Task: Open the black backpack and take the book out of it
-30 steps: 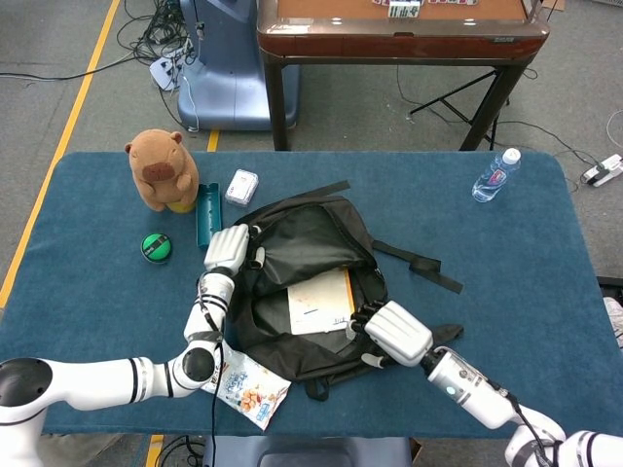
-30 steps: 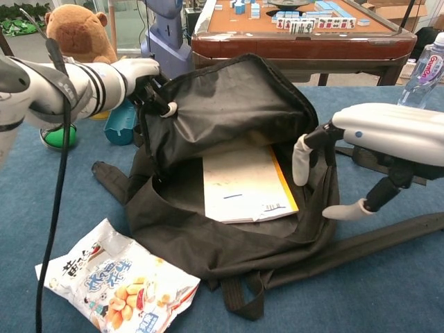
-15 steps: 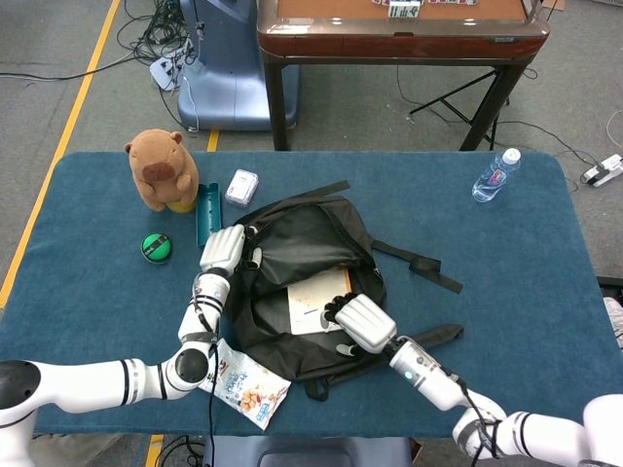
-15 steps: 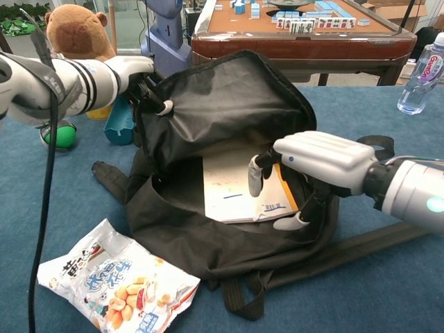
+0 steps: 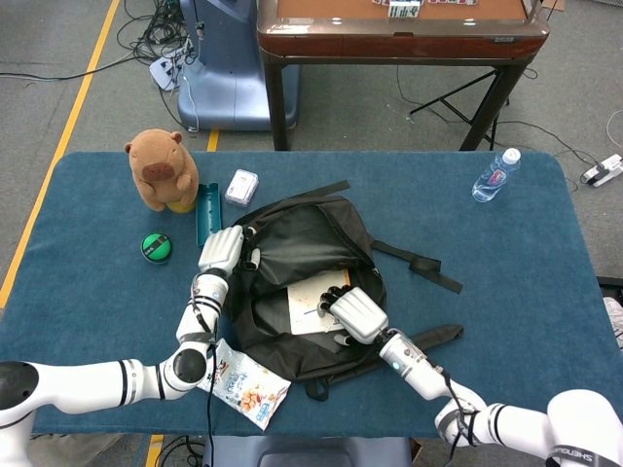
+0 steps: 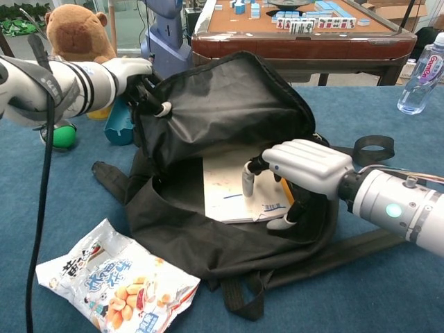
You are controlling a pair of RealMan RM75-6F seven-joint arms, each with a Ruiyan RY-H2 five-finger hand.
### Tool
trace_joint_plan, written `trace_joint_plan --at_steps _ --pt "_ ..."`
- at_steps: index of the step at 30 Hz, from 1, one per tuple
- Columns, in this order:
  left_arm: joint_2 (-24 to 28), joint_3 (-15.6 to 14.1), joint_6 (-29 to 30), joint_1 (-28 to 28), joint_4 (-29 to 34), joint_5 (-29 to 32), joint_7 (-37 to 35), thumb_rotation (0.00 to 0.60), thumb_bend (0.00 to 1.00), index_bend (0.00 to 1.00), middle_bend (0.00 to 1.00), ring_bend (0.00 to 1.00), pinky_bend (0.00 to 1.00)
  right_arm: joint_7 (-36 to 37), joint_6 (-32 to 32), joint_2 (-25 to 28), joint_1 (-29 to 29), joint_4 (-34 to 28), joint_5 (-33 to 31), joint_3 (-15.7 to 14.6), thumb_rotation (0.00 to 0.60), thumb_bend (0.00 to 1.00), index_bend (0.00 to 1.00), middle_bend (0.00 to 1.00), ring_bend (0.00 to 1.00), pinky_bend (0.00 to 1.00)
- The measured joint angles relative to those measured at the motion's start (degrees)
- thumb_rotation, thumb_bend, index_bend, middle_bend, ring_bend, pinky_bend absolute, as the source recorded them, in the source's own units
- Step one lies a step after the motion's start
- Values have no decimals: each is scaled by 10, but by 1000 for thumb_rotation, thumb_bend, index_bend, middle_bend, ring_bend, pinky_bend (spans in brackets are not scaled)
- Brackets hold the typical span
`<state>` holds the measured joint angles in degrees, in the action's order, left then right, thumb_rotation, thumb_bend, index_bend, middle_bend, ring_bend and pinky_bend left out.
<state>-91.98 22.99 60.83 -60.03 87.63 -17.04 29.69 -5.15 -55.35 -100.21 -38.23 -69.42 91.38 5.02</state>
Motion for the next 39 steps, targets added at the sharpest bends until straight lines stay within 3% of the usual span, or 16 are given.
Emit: trace_joint_plan --at_steps 14,19,26,39 --pt "-2 -2 -5 4 -7 -2 -3 600 553 665 721 673 655 -13 -2 -29 -20 46 -8 -4 600 15 393 317 225 368" --pt "-2 -3 -6 5 -6 -4 -4 600 552 664 720 672 655 -23 -2 -41 -28 59 -8 -6 600 99 393 317 225 368" --pt "-2 -4 -9 8 -8 -8 -8 600 553 660 716 668 655 -28 -5 -53 -37 79 -9 -6 600 296 393 327 225 368" --pt "-1 -6 -18 13 -17 -10 -15 600 552 657 710 664 655 -24 -23 -66 -49 98 -4 -5 600 375 393 356 227 368"
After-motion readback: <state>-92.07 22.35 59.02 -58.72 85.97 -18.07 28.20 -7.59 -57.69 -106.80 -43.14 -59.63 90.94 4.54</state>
